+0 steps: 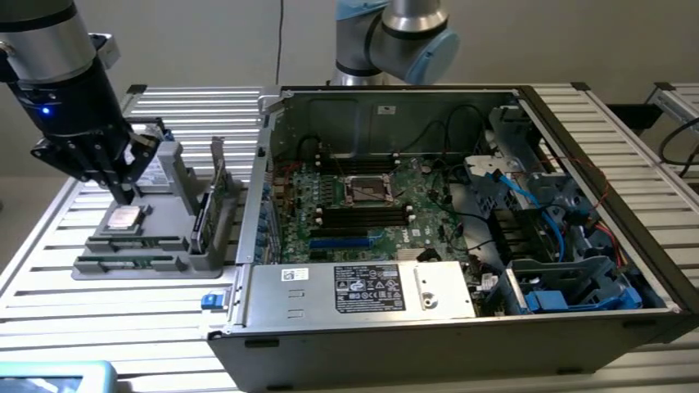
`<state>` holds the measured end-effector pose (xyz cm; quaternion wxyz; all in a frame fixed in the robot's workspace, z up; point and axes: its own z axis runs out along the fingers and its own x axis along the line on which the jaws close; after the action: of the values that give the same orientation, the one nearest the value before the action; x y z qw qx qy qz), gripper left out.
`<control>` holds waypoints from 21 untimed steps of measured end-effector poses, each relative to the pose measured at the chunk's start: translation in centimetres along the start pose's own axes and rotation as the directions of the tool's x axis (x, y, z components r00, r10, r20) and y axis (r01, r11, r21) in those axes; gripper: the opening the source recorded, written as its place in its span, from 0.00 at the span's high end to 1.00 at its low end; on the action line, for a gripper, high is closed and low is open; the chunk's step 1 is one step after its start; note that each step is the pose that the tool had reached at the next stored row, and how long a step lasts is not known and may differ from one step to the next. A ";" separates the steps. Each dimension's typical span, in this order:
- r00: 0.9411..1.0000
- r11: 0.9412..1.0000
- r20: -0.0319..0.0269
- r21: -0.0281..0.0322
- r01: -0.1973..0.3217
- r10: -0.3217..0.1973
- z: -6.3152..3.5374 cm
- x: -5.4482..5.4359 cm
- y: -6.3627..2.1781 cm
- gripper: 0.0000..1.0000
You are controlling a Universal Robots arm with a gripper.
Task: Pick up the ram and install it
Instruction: 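Reach for the ram, then pick up the ram and move it above insertion slot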
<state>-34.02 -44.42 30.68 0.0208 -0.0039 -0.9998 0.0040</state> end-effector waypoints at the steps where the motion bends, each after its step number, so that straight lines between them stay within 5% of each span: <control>1: 1.000 1.000 0.000 0.000 0.003 -0.003 0.06 0.1 0.14 0.89; 15: 1.000 1.000 0.001 0.001 0.014 -0.014 0.07 0.5 0.29 0.89; 21: 0.994 0.994 0.001 0.004 0.107 -0.107 0.08 0.5 0.29 0.89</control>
<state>-34.48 -44.13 30.62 0.0203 0.0496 -0.9986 0.0049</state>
